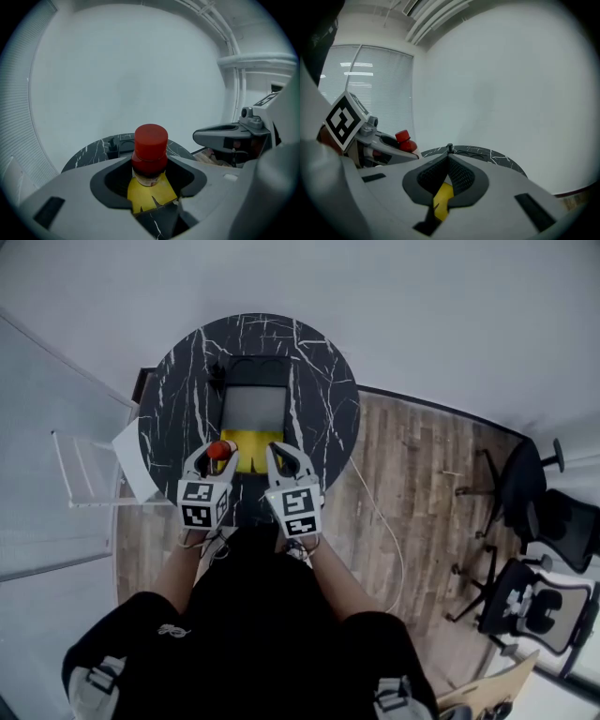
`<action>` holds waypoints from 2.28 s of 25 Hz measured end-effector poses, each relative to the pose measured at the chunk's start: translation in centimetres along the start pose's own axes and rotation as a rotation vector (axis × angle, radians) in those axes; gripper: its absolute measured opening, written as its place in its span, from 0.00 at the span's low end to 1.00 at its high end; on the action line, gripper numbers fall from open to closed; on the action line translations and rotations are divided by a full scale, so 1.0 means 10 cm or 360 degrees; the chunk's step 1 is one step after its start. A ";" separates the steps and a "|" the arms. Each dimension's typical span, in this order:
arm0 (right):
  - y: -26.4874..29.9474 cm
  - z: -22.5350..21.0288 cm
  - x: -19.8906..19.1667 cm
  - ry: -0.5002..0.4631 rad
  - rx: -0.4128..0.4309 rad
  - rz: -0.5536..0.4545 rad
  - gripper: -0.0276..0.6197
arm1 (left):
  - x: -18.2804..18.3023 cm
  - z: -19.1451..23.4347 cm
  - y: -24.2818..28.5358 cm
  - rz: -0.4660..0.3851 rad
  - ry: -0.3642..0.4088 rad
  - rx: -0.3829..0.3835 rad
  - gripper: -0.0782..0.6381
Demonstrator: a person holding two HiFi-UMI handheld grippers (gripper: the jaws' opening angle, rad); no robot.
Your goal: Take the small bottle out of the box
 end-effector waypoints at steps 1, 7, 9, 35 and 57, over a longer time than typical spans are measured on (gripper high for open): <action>-0.03 0.01 0.04 0.0001 -0.0003 -0.0020 0.04 | 0.02 0.00 -0.05 -0.0021 -0.0003 0.0005 0.41; -0.27 0.09 0.34 -0.0069 -0.0036 -0.0157 0.04 | 0.16 -0.04 -0.38 -0.0114 -0.0039 0.0017 0.41; -0.37 0.13 0.46 -0.0101 -0.0038 -0.0205 0.04 | 0.22 -0.05 -0.50 -0.0151 -0.0043 0.0028 0.41; -0.98 0.09 0.77 -0.0154 -0.0159 -0.0358 0.03 | 0.57 -0.22 -1.17 -0.0395 0.0071 0.0062 0.41; -1.05 -0.11 0.83 -0.0158 -0.0196 -0.0401 0.03 | 0.71 -0.23 -1.22 -0.0445 0.0060 0.0071 0.41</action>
Point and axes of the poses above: the fingertips, and each gripper's own axes: y forward along the fingers, z to its left, x out of its top, the point moved 3 cm from there along -y, backward along the fingers, and after that the axes turned 8 degrees about z, right-handed, at the moved point
